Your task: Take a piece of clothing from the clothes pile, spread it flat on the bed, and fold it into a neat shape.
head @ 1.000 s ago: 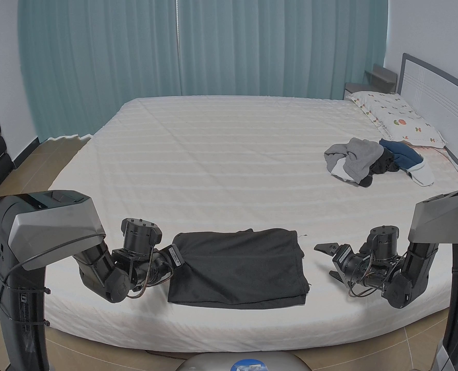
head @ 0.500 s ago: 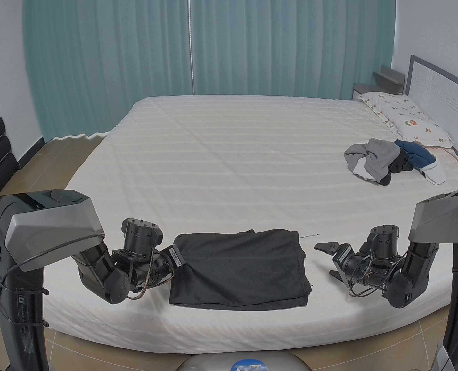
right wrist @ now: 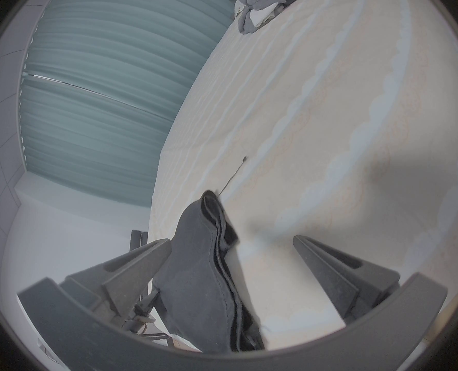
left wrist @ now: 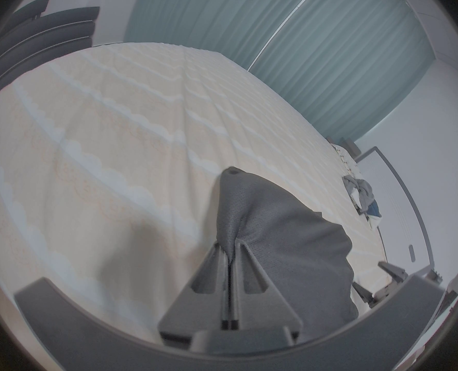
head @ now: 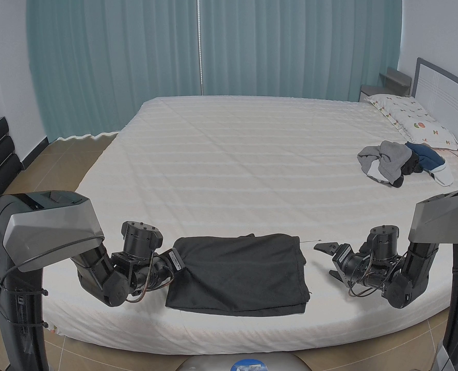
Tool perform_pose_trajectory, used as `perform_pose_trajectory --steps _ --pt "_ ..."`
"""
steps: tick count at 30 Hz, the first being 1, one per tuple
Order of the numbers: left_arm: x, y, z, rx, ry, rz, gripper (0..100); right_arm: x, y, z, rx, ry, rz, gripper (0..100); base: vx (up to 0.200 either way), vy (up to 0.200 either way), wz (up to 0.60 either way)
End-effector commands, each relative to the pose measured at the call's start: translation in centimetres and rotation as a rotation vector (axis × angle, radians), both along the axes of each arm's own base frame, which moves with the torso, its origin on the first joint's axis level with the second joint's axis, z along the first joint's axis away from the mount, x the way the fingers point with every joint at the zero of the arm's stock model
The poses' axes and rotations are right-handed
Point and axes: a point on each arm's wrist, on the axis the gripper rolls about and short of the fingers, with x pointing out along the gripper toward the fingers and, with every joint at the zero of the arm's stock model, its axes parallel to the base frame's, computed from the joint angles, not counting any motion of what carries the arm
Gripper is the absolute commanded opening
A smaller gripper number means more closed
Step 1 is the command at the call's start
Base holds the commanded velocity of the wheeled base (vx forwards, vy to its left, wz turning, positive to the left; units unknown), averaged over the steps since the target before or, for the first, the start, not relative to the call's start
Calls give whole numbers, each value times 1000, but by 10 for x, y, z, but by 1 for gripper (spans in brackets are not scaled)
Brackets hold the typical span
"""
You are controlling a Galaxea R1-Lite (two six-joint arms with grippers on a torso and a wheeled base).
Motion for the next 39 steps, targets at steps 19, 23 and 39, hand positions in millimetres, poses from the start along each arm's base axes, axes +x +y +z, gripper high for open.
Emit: perform_pose_trajectory --steps 19,23,39 --pt "-7 14 55 -44 -129 27 100 -12 -4 33 -27 -76 18 100 0 0 0" --pt "-14 17 70 -52 -162 27 100 -22 -6 45 -70 -101 44 100 0 0 0" --pt "-151 79 201 30 -542 133 100 -157 -46 180 -496 -483 -21 100 0 0 0"
